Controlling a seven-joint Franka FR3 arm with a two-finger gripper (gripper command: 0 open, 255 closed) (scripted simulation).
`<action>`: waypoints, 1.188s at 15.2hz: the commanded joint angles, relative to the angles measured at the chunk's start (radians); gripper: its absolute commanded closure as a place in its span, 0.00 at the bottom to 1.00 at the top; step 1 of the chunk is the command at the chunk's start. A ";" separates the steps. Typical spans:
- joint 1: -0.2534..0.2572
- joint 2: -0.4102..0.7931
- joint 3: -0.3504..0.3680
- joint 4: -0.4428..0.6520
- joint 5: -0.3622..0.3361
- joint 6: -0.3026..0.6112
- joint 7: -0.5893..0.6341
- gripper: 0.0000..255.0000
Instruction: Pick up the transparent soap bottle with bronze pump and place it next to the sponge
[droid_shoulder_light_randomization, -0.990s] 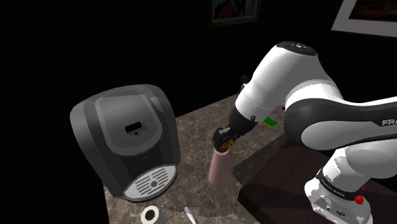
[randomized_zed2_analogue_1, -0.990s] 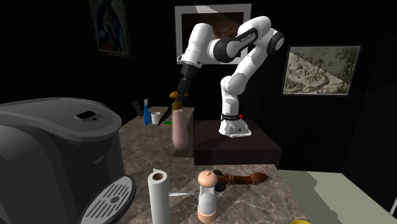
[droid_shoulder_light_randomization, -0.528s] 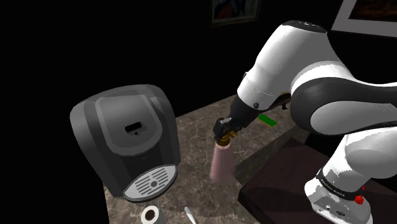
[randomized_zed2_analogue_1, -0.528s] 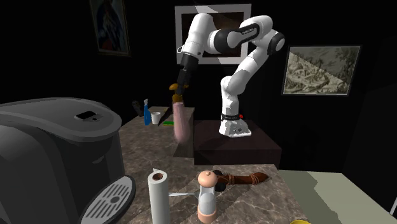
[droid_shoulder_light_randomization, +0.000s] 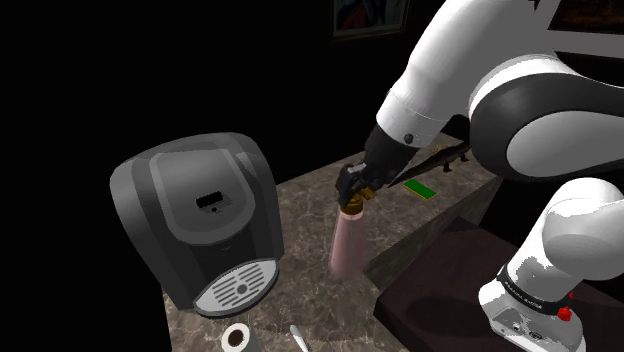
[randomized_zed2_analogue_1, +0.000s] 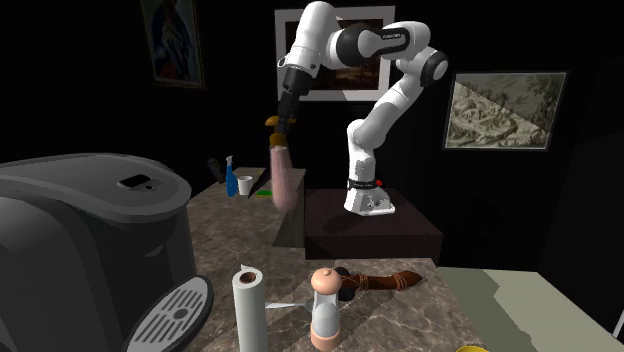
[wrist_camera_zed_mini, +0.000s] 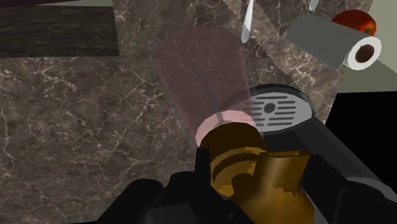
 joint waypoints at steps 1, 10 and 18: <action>-0.003 -0.003 -0.011 0.023 -0.008 -0.027 0.000 1.00; -0.020 0.002 -0.048 0.141 -0.041 -0.141 0.004 1.00; -0.037 0.022 -0.073 0.258 -0.068 -0.238 0.010 1.00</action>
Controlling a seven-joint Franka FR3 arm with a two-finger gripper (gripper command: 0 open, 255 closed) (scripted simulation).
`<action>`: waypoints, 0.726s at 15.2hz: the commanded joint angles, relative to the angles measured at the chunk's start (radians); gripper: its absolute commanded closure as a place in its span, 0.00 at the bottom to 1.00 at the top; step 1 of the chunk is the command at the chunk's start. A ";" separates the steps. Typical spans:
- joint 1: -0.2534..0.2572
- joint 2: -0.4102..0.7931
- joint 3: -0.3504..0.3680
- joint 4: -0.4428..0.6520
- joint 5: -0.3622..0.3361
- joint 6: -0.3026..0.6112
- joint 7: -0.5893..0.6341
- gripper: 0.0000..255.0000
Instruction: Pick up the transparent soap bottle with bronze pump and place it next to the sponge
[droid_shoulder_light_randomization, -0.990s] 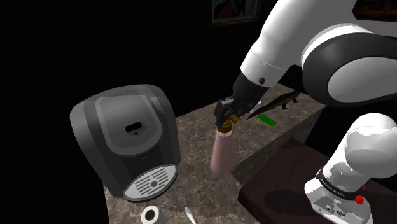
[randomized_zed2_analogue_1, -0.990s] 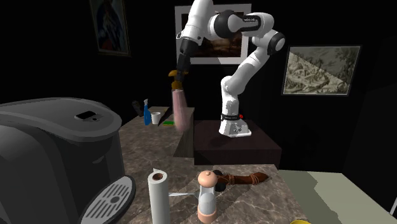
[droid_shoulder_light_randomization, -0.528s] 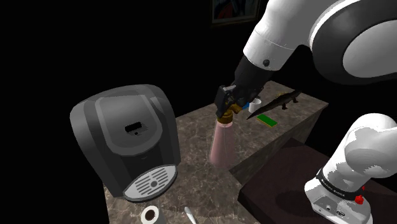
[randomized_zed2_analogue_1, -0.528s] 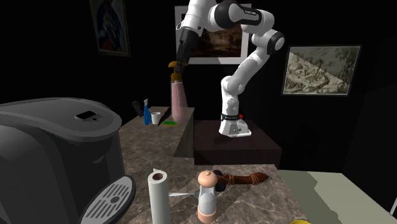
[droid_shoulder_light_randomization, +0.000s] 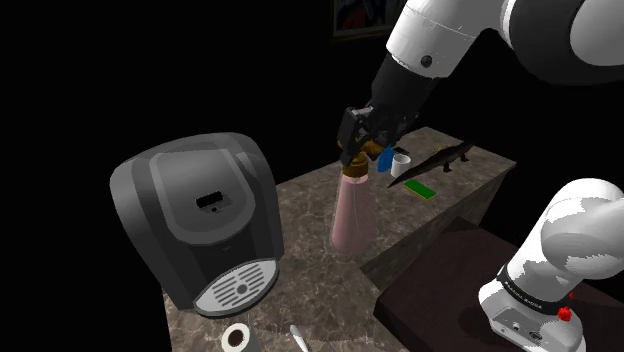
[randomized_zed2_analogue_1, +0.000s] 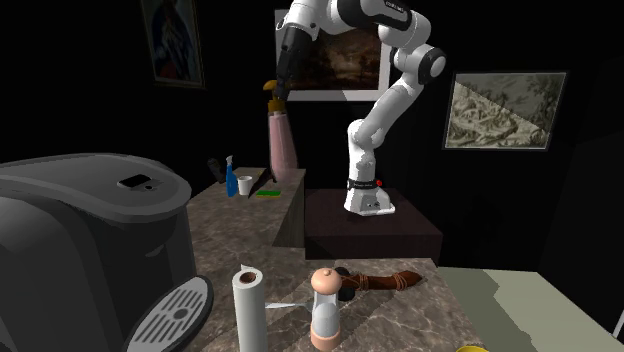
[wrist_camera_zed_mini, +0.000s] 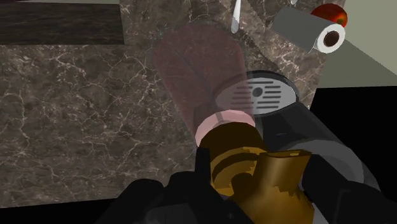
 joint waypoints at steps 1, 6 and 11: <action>-0.004 0.005 -0.008 0.031 -0.007 -0.027 0.001 1.00; -0.015 0.026 -0.020 0.111 -0.023 -0.086 0.006 1.00; 0.004 -0.048 -0.117 -0.002 -0.027 -0.072 -0.089 1.00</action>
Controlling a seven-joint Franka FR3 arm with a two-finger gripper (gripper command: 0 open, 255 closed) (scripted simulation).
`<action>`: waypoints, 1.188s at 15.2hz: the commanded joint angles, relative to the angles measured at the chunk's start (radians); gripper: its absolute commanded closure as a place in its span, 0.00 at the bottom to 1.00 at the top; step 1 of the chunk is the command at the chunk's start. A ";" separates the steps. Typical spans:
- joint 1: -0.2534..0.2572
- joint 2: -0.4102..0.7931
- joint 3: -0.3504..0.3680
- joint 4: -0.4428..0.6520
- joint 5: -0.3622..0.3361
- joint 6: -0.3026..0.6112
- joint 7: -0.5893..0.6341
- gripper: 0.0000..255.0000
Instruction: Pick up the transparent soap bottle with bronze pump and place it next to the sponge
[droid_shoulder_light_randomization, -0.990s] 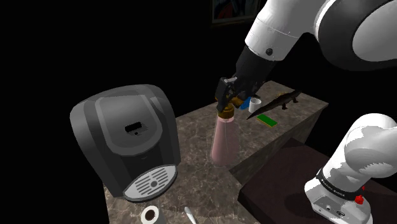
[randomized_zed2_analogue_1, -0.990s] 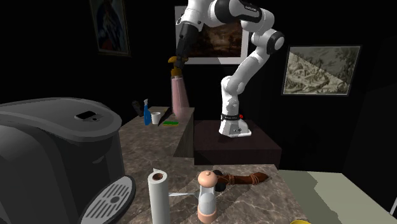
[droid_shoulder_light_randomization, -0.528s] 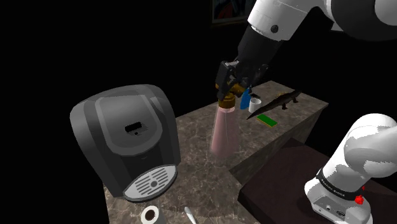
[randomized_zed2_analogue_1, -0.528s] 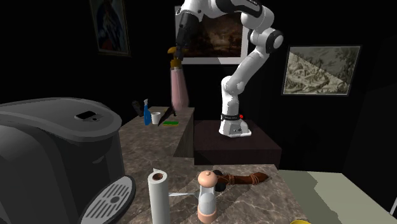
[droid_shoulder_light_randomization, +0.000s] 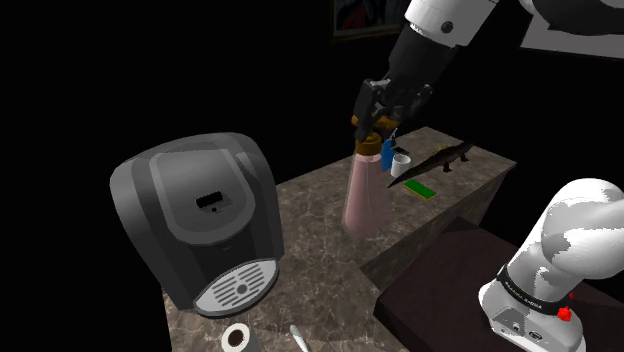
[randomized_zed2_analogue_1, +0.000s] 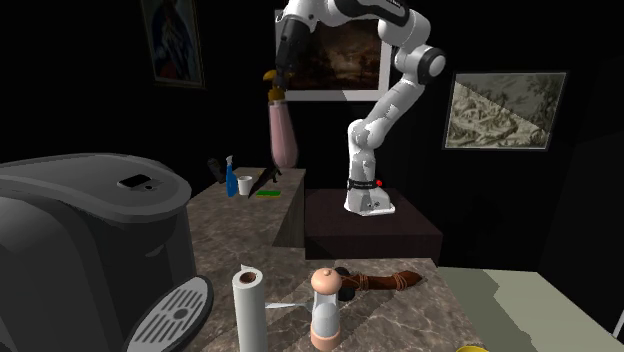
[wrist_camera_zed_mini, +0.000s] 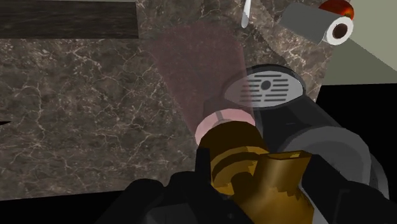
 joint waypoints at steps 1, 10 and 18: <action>0.007 -0.037 -0.050 -0.059 -0.004 0.010 -0.050 1.00; -0.004 -0.152 -0.257 -0.258 -0.063 0.048 -0.261 1.00; -0.060 -0.181 -0.448 -0.363 -0.151 0.093 -0.456 1.00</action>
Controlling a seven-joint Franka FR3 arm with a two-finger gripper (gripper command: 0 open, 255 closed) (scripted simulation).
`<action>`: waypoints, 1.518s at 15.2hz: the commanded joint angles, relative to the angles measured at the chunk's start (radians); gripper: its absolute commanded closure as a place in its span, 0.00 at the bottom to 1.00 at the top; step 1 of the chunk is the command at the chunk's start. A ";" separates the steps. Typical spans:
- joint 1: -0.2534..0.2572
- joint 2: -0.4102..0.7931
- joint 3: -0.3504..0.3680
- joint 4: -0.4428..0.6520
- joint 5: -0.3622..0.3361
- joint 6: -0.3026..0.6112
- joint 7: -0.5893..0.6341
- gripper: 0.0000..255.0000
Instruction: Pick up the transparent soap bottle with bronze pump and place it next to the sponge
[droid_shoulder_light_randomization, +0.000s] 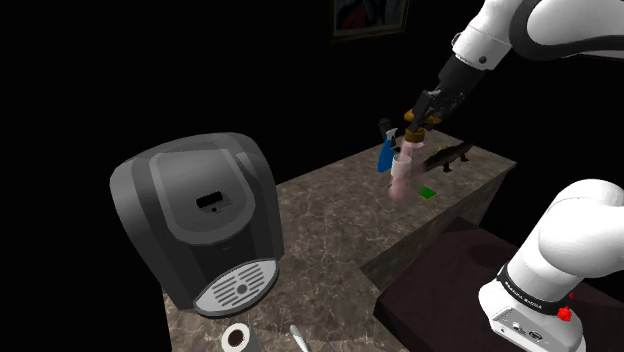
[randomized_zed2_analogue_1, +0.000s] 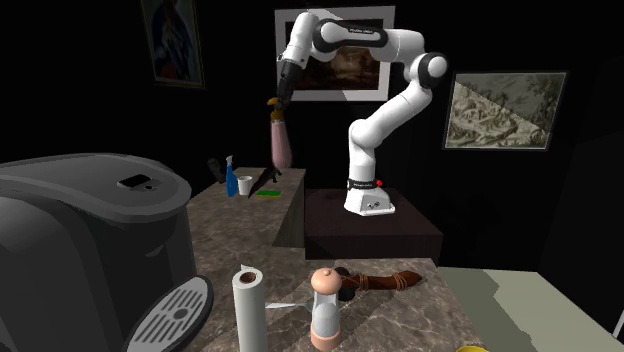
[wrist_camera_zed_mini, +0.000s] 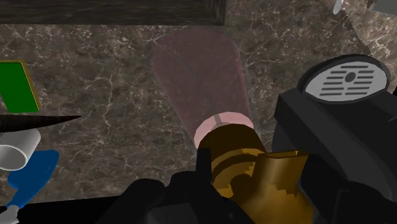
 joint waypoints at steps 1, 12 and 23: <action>-0.016 0.007 -0.046 -0.014 -0.023 0.015 -0.049 1.00; -0.099 0.132 -0.323 -0.020 -0.143 0.113 -0.328 1.00; -0.086 0.399 -0.619 0.125 -0.166 0.214 -0.618 1.00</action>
